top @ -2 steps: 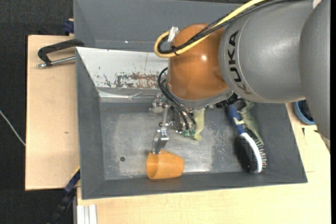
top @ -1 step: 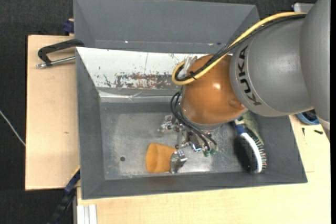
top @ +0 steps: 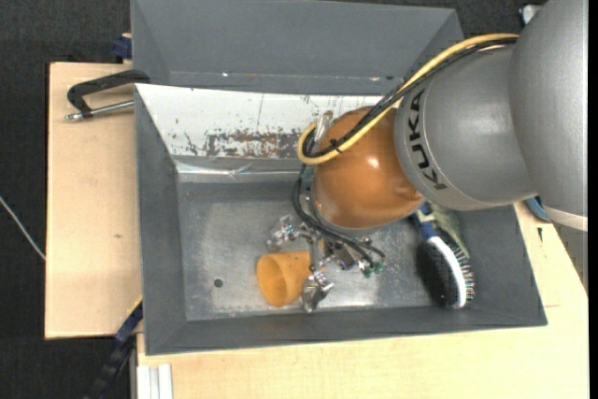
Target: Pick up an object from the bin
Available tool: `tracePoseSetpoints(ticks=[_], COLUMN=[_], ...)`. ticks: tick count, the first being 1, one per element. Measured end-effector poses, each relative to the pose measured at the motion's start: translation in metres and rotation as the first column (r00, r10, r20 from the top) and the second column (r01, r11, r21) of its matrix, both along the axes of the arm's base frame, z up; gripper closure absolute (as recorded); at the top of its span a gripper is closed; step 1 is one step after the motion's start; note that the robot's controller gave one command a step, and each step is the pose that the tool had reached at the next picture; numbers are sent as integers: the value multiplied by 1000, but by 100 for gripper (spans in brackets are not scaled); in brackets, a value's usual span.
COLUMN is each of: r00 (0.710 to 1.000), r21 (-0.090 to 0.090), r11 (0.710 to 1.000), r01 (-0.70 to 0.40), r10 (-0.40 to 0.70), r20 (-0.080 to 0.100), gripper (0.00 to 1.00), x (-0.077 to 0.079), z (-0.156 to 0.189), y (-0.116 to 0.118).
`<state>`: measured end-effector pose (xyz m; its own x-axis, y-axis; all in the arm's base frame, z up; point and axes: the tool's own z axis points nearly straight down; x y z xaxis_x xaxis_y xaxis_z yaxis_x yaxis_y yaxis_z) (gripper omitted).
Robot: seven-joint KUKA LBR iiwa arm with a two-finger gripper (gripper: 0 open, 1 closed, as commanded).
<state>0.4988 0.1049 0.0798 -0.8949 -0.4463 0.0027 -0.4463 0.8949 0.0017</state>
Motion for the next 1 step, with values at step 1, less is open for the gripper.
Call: tracePoseSetpoints(ticks=[1], r00=[1000], r21=[1], r11=[1000], r01=[1], r10=[-1], r20=[2], gripper=[100], x=[1], z=[2], y=[0])
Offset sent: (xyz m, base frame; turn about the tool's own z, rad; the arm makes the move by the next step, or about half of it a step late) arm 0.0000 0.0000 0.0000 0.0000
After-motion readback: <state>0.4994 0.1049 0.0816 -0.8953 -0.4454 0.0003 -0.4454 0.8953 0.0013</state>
